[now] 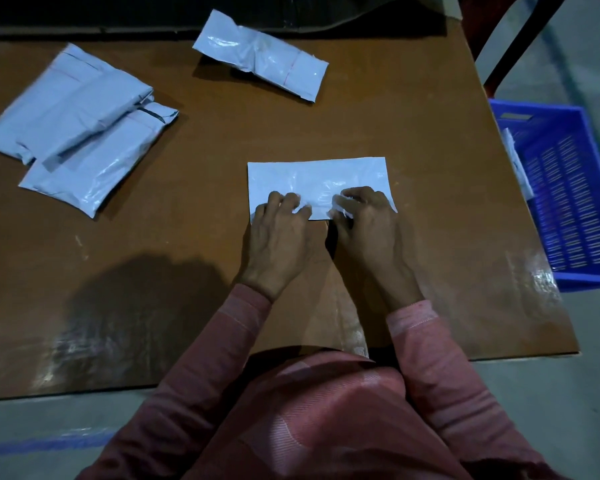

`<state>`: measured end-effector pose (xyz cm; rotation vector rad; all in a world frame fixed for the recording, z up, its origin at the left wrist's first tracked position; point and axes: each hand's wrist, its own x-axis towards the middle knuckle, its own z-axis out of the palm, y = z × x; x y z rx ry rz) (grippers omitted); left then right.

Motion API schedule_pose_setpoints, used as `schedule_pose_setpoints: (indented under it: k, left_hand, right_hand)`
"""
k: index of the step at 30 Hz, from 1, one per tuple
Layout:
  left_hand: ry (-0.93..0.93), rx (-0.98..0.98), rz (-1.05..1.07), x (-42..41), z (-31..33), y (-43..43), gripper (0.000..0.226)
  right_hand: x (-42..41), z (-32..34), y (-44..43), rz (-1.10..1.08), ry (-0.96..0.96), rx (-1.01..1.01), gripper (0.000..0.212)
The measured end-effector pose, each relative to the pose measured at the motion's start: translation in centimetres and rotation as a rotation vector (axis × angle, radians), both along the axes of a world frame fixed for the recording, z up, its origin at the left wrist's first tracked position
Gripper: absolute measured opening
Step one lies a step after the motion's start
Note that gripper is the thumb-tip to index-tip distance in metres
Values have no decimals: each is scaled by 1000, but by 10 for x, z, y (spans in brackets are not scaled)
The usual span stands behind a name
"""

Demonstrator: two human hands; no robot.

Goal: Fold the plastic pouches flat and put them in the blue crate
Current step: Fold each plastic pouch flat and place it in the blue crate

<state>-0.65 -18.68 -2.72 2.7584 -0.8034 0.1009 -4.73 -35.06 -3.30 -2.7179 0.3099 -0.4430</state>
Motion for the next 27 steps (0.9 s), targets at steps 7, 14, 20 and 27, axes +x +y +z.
schedule_pose_setpoints:
  k: [7,14,20,27]
  left_hand:
    - [91,-10,48,21,21,1,38]
    - [97,38,74,41,29,-10,37]
    - [87,162,89,42,29,-16,24]
    - [142,119,39,50,31,-12,61]
  right_hand:
    - [13,19,-11,107,92,45,27]
    - [42,34,-11,88,180,17,34]
    - [44,33,-5,76,338,-26,37]
    - [51,40,-13,101,247,18,37]
